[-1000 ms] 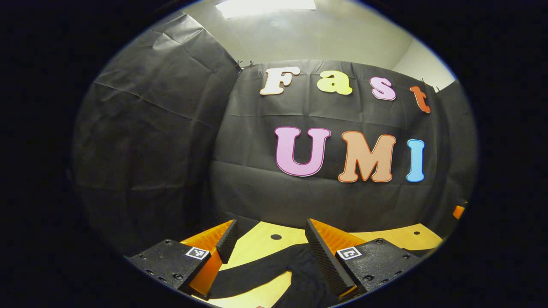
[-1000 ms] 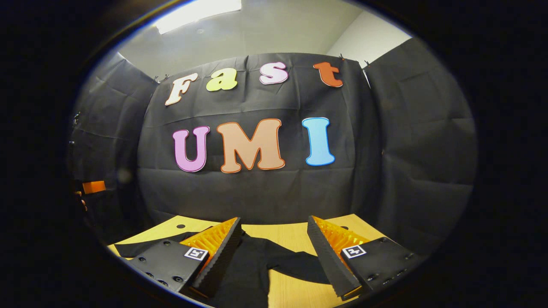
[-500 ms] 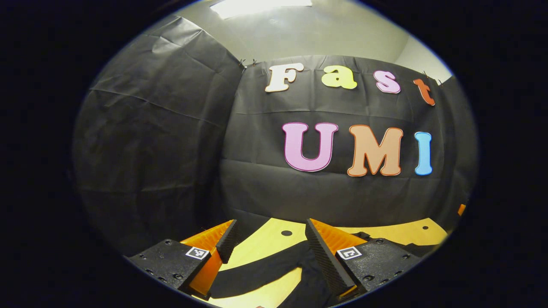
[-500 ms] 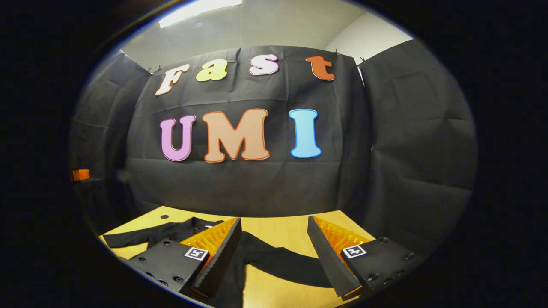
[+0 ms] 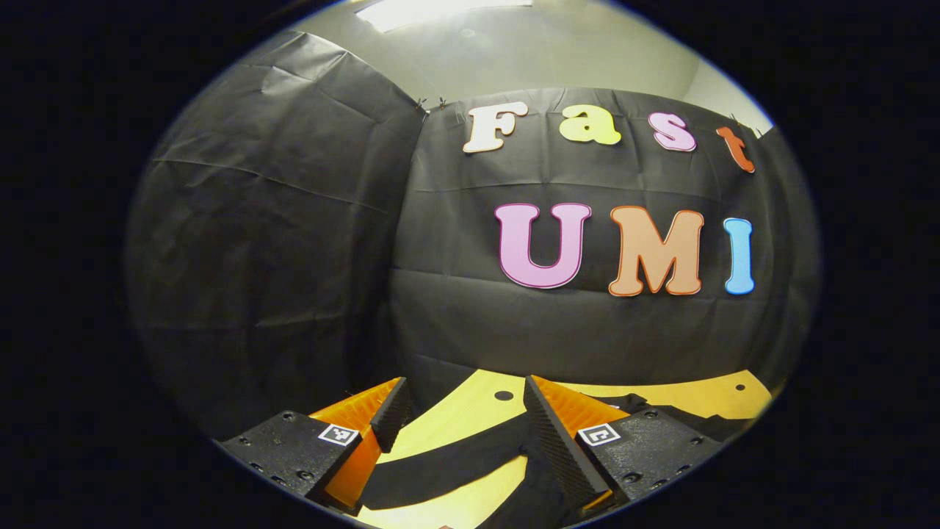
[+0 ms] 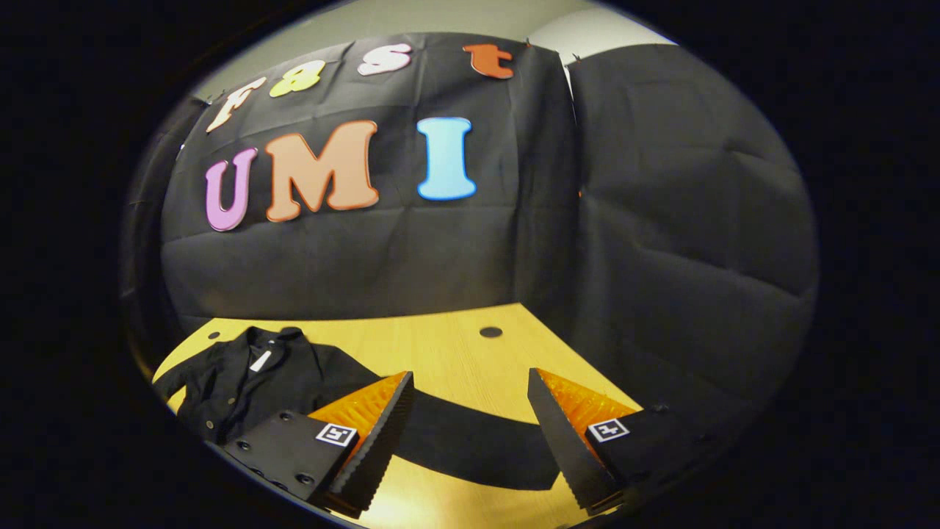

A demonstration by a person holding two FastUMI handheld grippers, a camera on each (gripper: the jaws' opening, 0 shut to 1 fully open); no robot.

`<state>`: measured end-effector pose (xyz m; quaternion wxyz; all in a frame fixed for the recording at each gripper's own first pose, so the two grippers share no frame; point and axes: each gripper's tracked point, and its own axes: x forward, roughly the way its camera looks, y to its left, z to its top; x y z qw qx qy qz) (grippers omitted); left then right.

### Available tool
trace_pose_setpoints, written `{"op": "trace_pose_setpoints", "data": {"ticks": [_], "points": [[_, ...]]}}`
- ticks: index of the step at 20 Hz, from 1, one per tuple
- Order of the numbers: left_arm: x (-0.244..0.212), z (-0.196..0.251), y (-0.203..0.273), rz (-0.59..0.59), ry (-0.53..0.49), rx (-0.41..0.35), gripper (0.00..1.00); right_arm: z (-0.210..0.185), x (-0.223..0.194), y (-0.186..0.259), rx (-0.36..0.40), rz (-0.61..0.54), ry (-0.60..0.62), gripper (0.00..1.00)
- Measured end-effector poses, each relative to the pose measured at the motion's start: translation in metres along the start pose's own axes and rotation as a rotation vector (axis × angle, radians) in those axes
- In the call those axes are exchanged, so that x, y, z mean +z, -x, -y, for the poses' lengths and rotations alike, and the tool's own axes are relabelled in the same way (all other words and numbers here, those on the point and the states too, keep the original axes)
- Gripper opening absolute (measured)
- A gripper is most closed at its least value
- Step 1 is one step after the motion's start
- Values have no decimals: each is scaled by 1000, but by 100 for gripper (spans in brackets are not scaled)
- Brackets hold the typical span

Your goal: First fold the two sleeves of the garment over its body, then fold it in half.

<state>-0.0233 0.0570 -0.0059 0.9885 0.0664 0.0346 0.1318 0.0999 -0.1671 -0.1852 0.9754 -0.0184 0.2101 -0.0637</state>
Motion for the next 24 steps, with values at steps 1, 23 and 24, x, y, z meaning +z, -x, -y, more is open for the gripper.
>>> {"op": "trace_pose_setpoints", "data": {"ticks": [1,23,24], "points": [[-2,-2,1,-5,-12,5,91,7,-13,-9,-9,-39,-15,98],[-24,12,-1,-90,-56,-17,92,55,-133,-79,-119,-356,-48,96],[-25,12,-1,-97,-53,-19,91,50,-134,-80,-112,-357,-49,90]]}}
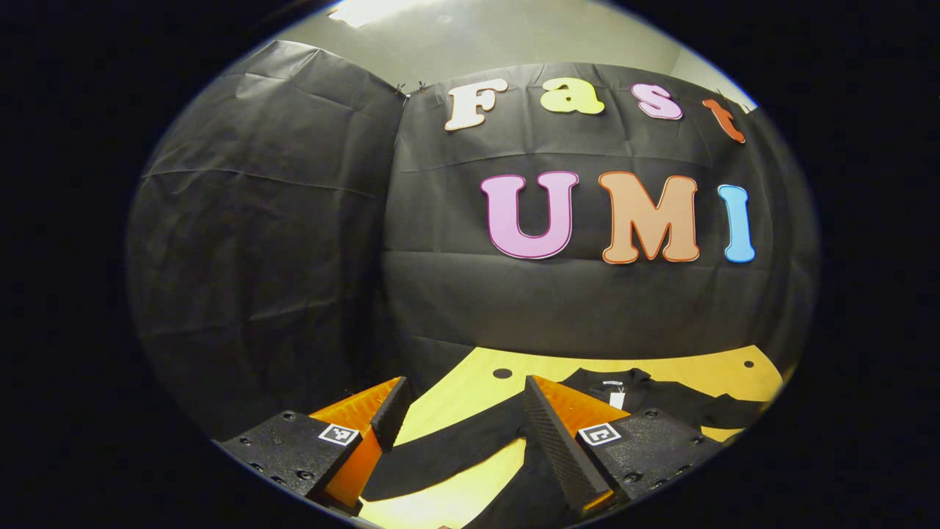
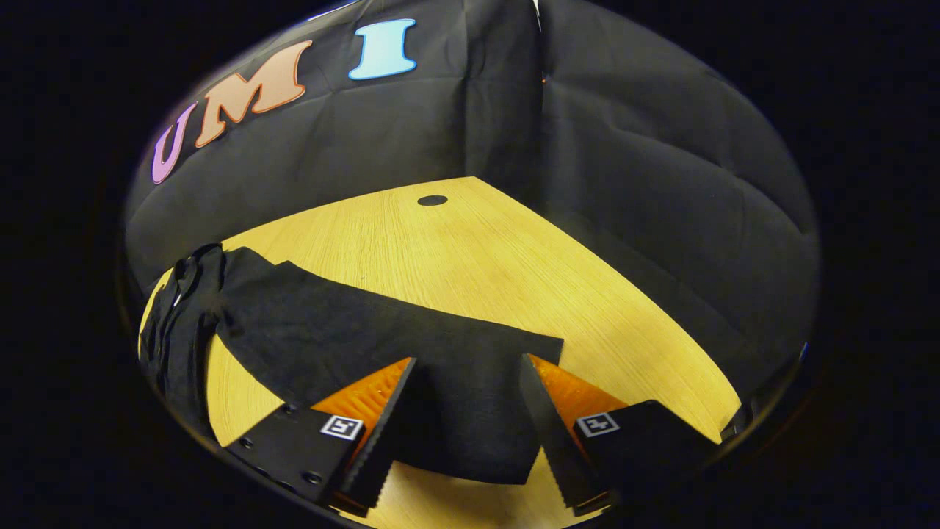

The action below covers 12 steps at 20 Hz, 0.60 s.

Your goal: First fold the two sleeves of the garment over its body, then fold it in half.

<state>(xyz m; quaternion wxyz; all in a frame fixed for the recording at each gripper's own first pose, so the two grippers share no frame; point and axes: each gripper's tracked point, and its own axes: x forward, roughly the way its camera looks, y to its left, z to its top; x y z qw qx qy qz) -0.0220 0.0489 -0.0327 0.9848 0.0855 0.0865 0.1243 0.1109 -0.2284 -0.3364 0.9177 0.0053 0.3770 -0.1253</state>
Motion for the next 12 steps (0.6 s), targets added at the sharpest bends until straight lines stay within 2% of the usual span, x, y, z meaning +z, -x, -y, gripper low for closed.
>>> {"op": "trace_pose_setpoints", "data": {"ticks": [1,2,3,4,5,6,7,8,9,10,12], "points": [[-2,0,-1,-5,5,-1,92,-5,0,-1,3,1,-3,85],[-4,0,-1,-9,9,0,92,-11,0,-3,11,4,-9,71],[-5,0,-2,-12,14,2,92,-16,0,-3,21,3,-7,63],[-6,-2,-2,-13,21,3,92,-20,-4,-4,23,3,-5,48],[-8,-4,0,-14,26,4,92,-24,-4,-5,24,5,-3,42],[-9,-5,1,-17,29,4,91,-25,-5,-5,20,8,-6,27],[-11,-7,1,-19,31,4,91,-25,-5,-4,17,3,-14,22],[-12,-9,1,-21,32,4,91,-24,-4,-3,23,0,-27,12],[-13,-10,0,-21,33,3,92,-25,-2,-2,22,-13,-45,12],[-13,-12,-1,-21,33,2,91,-26,-3,0,22,-30,-58,5],[-13,-19,1,-21,30,5,91,-28,4,5,25,-33,-64,5]]}}
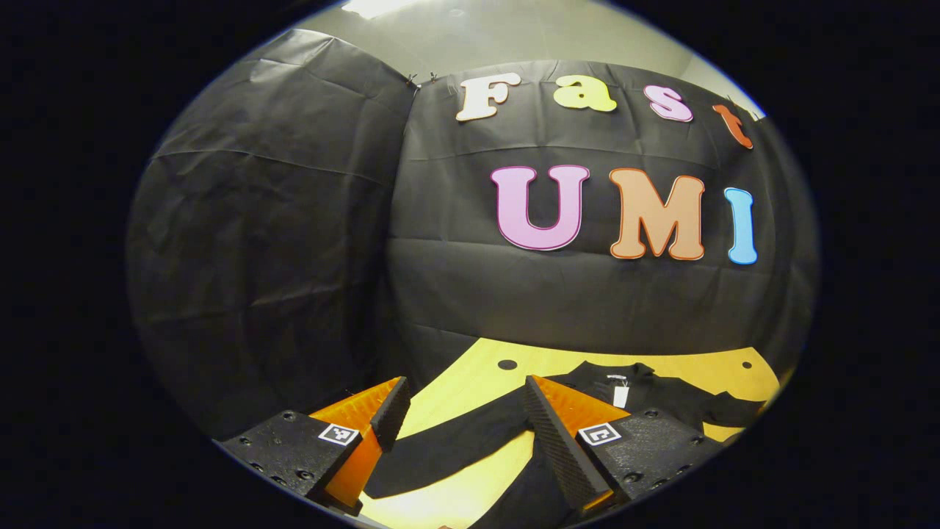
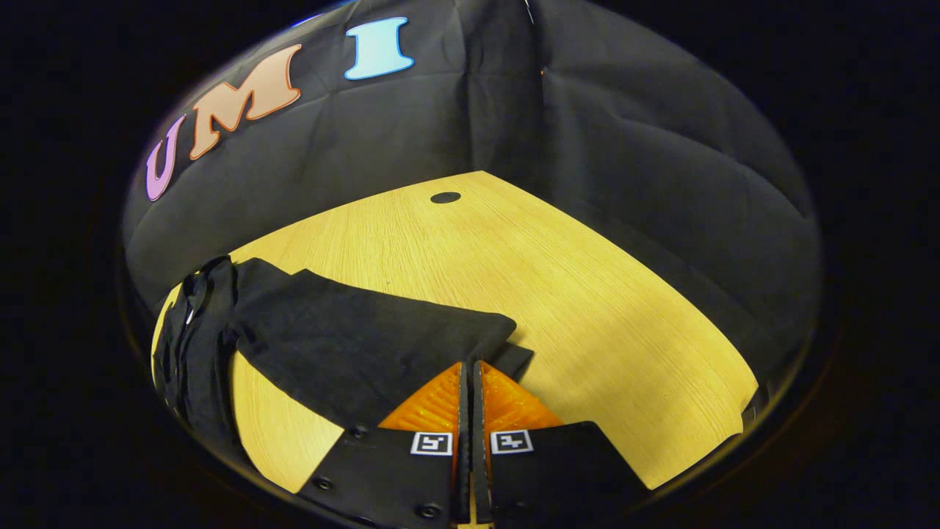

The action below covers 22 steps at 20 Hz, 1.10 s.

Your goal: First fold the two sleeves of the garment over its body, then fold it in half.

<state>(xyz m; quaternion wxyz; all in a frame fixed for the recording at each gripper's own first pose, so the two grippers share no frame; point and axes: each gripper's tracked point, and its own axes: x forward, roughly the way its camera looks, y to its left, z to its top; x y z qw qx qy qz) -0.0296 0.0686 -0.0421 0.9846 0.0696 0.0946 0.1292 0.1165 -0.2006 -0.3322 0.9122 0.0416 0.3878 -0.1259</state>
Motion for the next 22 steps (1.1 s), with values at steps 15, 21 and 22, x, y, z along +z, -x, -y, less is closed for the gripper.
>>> {"op": "trace_pose_setpoints", "data": {"ticks": [15,21,22], "points": [[-37,-87,-1,-41,96,95,91,-265,152,57,330,283,137,5],[-61,-139,2,-72,104,167,92,-449,133,71,528,272,216,2],[-65,-148,3,-81,104,179,91,-475,124,76,558,267,238,2]]}}
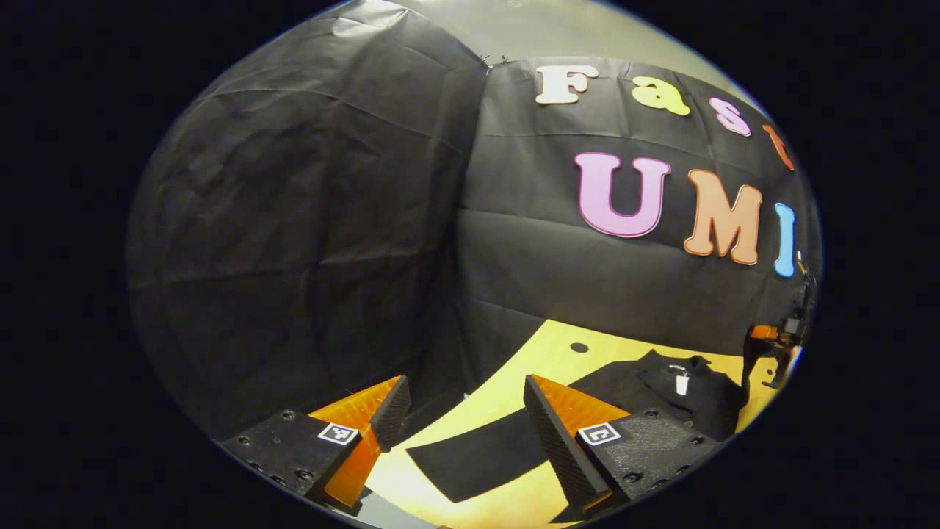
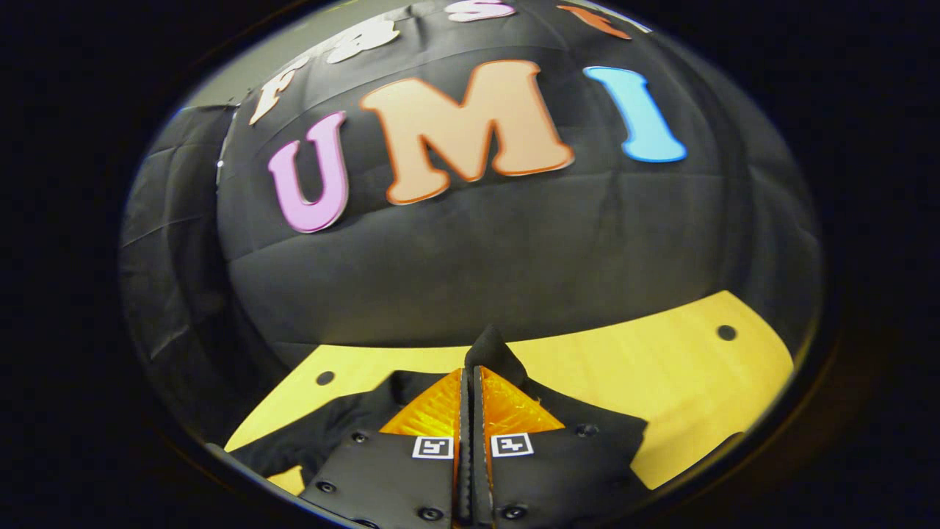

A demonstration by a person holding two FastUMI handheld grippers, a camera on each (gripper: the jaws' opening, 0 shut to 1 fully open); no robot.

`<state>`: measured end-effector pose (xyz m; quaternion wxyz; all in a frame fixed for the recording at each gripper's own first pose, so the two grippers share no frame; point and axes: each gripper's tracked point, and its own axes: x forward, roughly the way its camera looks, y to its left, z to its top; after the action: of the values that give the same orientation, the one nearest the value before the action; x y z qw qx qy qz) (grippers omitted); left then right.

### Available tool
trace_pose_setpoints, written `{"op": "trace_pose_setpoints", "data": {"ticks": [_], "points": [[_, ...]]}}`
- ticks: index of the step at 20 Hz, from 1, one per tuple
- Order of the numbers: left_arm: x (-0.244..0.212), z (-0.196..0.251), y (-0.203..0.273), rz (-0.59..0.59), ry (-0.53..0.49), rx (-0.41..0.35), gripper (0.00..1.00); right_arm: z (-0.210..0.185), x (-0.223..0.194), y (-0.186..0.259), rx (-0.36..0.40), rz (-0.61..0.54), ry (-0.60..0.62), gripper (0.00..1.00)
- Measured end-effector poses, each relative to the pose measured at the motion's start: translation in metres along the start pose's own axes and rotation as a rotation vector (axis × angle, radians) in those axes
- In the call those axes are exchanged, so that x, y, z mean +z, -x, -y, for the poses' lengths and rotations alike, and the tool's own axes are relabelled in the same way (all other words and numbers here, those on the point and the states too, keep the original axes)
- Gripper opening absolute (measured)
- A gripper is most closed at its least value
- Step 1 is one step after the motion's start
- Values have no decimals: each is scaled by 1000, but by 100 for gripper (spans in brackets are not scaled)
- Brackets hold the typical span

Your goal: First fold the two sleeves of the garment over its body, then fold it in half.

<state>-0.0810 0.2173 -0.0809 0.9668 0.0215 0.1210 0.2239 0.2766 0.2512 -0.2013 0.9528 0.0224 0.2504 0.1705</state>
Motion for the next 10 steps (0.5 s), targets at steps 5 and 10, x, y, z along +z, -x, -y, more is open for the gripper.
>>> {"op": "trace_pose_setpoints", "data": {"ticks": [5,10], "points": [[-27,-34,-10,-56,0,41,91,-111,-39,-42,134,-86,87,4],[-59,-37,-12,-123,-55,36,93,-182,-77,-77,251,-155,216,4]]}}
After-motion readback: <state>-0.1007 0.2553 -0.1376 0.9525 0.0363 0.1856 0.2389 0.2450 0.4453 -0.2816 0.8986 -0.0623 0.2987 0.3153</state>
